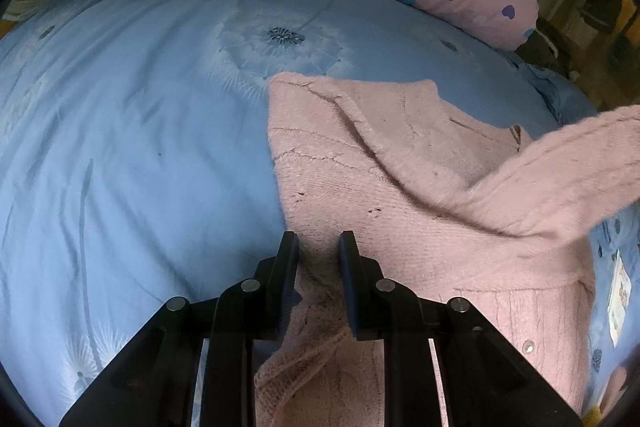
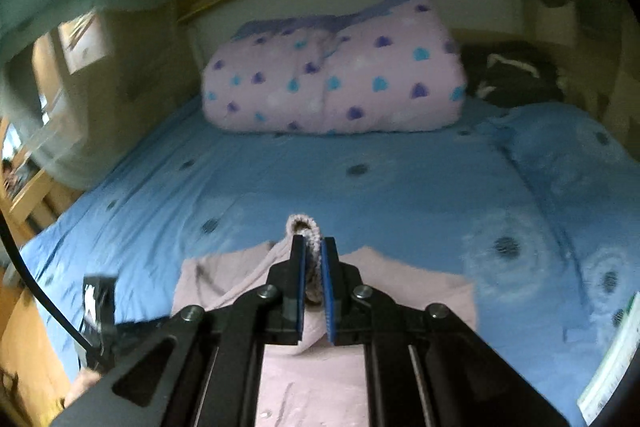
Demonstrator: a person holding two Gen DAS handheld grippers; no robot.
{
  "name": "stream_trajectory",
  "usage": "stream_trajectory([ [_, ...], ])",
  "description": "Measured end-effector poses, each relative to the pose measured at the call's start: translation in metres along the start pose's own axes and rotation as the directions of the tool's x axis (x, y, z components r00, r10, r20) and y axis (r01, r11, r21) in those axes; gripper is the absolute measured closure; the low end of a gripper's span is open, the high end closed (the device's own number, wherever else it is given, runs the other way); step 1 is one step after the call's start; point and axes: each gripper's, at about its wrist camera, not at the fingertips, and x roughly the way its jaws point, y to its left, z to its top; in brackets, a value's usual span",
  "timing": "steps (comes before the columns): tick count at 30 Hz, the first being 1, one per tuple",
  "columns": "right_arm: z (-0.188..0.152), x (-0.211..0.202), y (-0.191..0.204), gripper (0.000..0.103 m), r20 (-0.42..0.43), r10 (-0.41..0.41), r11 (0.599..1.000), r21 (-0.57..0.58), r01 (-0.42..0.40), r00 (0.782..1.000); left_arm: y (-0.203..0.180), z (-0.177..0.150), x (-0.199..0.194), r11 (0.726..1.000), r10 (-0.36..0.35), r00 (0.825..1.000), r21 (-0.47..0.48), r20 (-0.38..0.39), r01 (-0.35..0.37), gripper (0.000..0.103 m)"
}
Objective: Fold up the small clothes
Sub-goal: 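Fold the side edge inward over the body and open the right gripper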
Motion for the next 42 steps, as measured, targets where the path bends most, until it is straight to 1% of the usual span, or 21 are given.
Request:
stream_trajectory([
  [3,0.005,-0.004,-0.027,0.095,-0.001,-0.043,0.997,0.056,0.043,0.999,-0.002,0.000,0.001,1.000,0.016,1.000,0.012,0.002,-0.016,0.089],
  [5,0.000,-0.002,-0.047,0.095,-0.015,-0.088,0.993,0.081,0.089,0.996,-0.005,-0.001,0.003,0.999,0.030,1.000,0.024,-0.002,-0.030,0.089],
  [7,-0.011,0.006,-0.069,0.095,-0.047,-0.115,0.986,0.120,0.119,0.992,-0.006,-0.001,0.004,0.999,0.041,0.999,0.032,-0.004,-0.041,0.089],
  [10,-0.035,0.027,-0.102,0.095,-0.123,-0.151,0.969,0.180,0.172,0.981,-0.006,-0.001,0.005,0.998,0.054,0.999,0.042,-0.004,-0.054,0.088],
  [15,-0.087,0.073,-0.147,0.095,-0.258,-0.191,0.937,0.238,0.254,0.947,-0.008,-0.002,0.007,0.996,0.072,0.997,0.061,-0.001,-0.072,0.087],
  [17,-0.109,0.087,-0.162,0.096,-0.306,-0.211,0.926,0.242,0.290,0.928,-0.008,-0.002,0.007,0.995,0.078,0.997,0.066,0.001,-0.078,0.085],
  [20,-0.137,0.103,-0.178,0.096,-0.370,-0.278,0.904,0.210,0.372,0.886,-0.008,-0.002,0.008,0.994,0.082,0.997,0.068,0.002,-0.082,0.084],
  [21,-0.144,0.105,-0.183,0.096,-0.381,-0.270,0.903,0.220,0.370,0.884,-0.008,-0.002,0.008,0.994,0.082,0.997,0.067,0.002,-0.082,0.084],
  [23,-0.148,0.100,-0.186,0.096,-0.357,-0.247,0.905,0.248,0.347,0.901,-0.008,-0.002,0.008,0.994,0.082,0.997,0.067,0.004,-0.082,0.083],
  [24,-0.148,0.097,-0.187,0.095,-0.354,-0.240,0.903,0.259,0.342,0.904,-0.009,-0.002,0.008,0.994,0.082,0.997,0.067,0.005,-0.082,0.083],
  [26,-0.146,0.088,-0.185,0.084,-0.340,-0.219,0.906,0.278,0.320,0.914,-0.009,-0.002,0.007,0.994,0.082,0.997,0.070,0.008,-0.083,0.083],
  [28,-0.142,0.074,-0.178,0.078,-0.313,-0.212,0.913,0.275,0.302,0.926,-0.009,-0.002,0.003,0.994,0.080,0.997,0.076,0.011,-0.081,0.083],
  [29,-0.140,0.066,-0.174,0.071,-0.300,-0.209,0.917,0.271,0.293,0.931,-0.010,-0.003,-0.001,0.994,0.075,0.997,0.079,0.016,-0.076,0.083],
  [30,-0.138,0.058,-0.169,0.068,-0.285,-0.200,0.923,0.267,0.278,0.937,-0.010,-0.004,-0.005,0.994,0.070,0.997,0.079,0.020,-0.071,0.083],
  [31,-0.136,0.049,-0.162,0.061,-0.268,-0.188,0.929,0.262,0.259,0.945,-0.010,-0.006,-0.010,0.995,0.063,0.998,0.078,0.024,-0.065,0.083],
  [32,-0.135,0.041,-0.156,0.058,-0.255,-0.175,0.936,0.257,0.241,0.951,-0.010,-0.008,-0.015,0.995,0.059,0.998,0.079,0.027,-0.061,0.083],
  [33,-0.135,0.031,-0.149,0.056,-0.240,-0.162,0.943,0.248,0.222,0.957,-0.011,-0.011,-0.021,0.995,0.057,0.998,0.086,0.033,-0.059,0.083],
  [35,-0.132,0.016,-0.133,0.047,-0.223,-0.152,0.954,0.222,0.202,0.963,-0.014,-0.017,-0.032,0.992,0.064,0.997,0.106,0.037,-0.067,0.083],
  [38,-0.132,-0.007,-0.110,0.045,-0.205,-0.131,0.970,0.176,0.168,0.970,-0.019,-0.026,-0.052,0.992,0.055,0.998,0.113,0.037,-0.058,0.083],
  [40,-0.137,-0.022,-0.093,0.043,-0.201,-0.108,0.979,0.148,0.139,0.974,-0.021,-0.034,-0.069,0.992,0.035,0.999,0.116,0.039,-0.039,0.083],
  [42,-0.144,-0.034,-0.078,0.043,-0.201,-0.082,0.986,0.127,0.109,0.976,-0.027,-0.043,-0.084,0.990,0.032,0.998,0.132,0.049,-0.038,0.083],
])
